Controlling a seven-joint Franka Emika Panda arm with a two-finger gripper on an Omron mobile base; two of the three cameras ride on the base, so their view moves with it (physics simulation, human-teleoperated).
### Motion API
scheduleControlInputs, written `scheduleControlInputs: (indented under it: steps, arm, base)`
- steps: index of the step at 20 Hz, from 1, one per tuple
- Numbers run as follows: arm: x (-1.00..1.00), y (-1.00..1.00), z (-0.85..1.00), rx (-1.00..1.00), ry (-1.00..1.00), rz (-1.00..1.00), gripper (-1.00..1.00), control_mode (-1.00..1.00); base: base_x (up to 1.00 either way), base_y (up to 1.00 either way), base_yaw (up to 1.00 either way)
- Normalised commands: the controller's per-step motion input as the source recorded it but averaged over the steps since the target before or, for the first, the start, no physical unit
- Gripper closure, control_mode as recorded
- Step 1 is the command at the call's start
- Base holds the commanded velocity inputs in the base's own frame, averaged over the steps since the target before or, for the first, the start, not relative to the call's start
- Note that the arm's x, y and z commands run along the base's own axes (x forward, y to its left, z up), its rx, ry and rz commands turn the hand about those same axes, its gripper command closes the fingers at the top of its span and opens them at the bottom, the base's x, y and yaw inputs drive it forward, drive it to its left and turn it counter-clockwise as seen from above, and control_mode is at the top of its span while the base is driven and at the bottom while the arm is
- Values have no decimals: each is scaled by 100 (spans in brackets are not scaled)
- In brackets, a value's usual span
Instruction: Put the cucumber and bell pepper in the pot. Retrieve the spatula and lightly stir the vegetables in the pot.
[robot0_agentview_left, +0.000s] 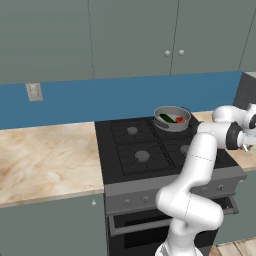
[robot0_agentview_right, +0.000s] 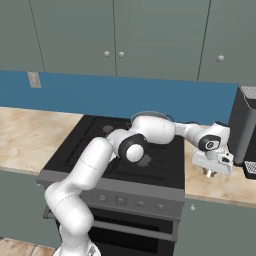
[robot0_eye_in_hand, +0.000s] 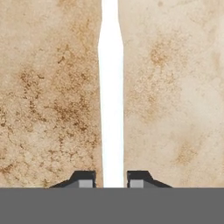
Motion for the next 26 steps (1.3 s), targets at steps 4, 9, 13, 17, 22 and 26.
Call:
scheduleControlInputs:
  steps: [4, 9, 13, 17, 22, 26]
  arm:
    - [0, 0, 0, 0, 4, 0, 100, -100]
    - [0, 0, 0, 0, 4, 0, 100, -100]
    - [-21, 0, 8, 0, -2, 0, 100, -100]
    - [-80, 6, 56, 0, -17, 4, 100, -100]
    - [-46, 24, 86, -4, -10, 9, 100, -100]
    - [-16, 34, 93, -9, -2, 14, 100, -100]
  base:
    - [0, 0, 0]
    - [0, 0, 0]
    - [0, 0, 0]
    - [0, 0, 0]
    - [0, 0, 0]
    - [0, 0, 0]
